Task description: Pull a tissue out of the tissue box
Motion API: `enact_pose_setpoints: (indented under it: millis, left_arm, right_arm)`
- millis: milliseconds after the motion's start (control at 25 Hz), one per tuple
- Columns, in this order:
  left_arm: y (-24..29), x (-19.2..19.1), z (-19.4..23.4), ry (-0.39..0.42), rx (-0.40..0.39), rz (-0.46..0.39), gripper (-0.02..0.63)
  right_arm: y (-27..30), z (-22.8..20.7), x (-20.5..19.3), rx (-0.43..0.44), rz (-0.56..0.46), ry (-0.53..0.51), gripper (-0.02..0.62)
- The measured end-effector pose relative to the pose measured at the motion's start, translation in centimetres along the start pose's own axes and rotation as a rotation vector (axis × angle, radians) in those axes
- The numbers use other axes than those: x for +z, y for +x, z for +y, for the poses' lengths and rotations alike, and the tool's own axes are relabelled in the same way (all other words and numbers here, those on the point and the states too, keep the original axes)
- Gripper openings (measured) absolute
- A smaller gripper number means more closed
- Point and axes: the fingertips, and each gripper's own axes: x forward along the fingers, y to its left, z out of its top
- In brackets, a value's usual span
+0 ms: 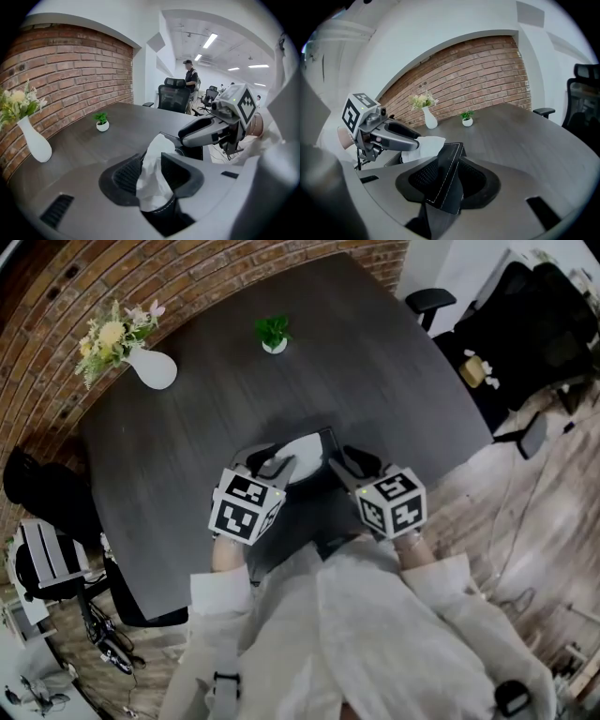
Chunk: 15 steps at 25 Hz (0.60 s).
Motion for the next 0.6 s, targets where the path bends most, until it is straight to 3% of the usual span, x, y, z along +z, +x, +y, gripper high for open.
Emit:
enact_pose_setpoints:
  millis: [320,440,600]
  left_arm:
    - [1.19,-0.36,-0.23,0.037,-0.046,0.026,0.125]
    - [1.14,0.05,-0.17,0.045,-0.048,0.014,0.048]
    - [1.15,0.40,-0.48,0.049,-0.057,-0.002,0.022]
  right_arm:
    - [0.78,0.24,-0.04,0.048,0.017,0.022,0.117]
    - [0.92,0.19,0.10,0.052,0.019,0.010,0.117]
    - [0.78,0.13,0.11,0.045,0.034,-0.003,0.118]
